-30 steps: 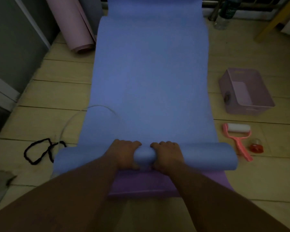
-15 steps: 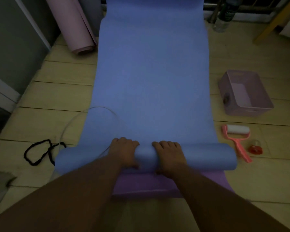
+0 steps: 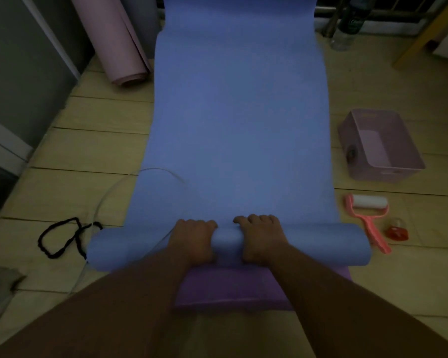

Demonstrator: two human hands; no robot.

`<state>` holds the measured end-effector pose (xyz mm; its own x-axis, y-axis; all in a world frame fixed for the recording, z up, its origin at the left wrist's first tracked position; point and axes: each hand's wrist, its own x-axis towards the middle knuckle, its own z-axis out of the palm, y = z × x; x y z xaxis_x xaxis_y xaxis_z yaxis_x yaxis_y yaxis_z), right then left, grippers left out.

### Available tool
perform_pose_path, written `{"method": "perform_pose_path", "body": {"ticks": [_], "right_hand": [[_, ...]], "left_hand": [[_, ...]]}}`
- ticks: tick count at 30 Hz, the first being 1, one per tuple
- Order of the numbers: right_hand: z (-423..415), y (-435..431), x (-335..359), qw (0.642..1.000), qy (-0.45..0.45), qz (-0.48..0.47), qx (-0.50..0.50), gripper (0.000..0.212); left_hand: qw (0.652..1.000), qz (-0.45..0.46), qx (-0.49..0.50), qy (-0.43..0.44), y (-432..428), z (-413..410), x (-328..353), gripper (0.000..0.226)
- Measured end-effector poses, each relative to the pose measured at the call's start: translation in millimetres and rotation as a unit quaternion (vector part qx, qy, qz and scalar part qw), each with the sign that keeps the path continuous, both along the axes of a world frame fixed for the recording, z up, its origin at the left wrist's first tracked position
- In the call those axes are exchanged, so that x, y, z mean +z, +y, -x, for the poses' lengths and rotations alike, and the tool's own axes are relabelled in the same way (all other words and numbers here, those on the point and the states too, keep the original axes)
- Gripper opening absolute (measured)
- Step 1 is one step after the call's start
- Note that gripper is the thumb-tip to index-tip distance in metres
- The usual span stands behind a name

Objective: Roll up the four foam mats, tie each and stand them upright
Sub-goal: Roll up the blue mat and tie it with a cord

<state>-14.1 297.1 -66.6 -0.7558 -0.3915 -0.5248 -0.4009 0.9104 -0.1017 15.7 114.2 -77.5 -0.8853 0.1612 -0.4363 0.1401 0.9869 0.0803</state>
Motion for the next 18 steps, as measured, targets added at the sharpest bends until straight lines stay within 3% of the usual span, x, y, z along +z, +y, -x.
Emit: {"method": "perform_pose_path", "body": {"ticks": [2,3,8,11,14,18], "right_hand": [[-5.0,1.2,-2.3,1.0,0.02,0.0,0.017,0.11],[-5.4,0.0,-2.6,1.0,0.022,-0.005,0.021,0.111],[-4.9,-8.7,3.5,0.999,0.03,-0.013,0.002,0.06],[5.2,-11.5,11.2,1.0,-0.002,-0.008,0.0,0.052],[16.8,-14.0,16.0,0.998,-0.059,-0.017,0.002,0.07],[3.4,-2.7,6.4,0.999,0.042,-0.018,0.019,0.119]], "left_hand": [[1.0,-0.009,0.015,-0.024,-2.4,7.9,2.3,0.062],[0.999,-0.018,0.013,-0.023,-4.9,8.5,1.8,0.064],[0.978,-0.065,-0.068,0.186,-13.2,-33.5,-23.3,0.094],[0.98,-0.042,-0.067,0.184,-17.0,-32.9,-26.9,0.101],[0.996,-0.018,-0.04,0.084,-14.2,-10.4,-10.8,0.077],[1.0,-0.015,-0.002,0.0,-8.0,10.2,-1.7,0.059]]}}
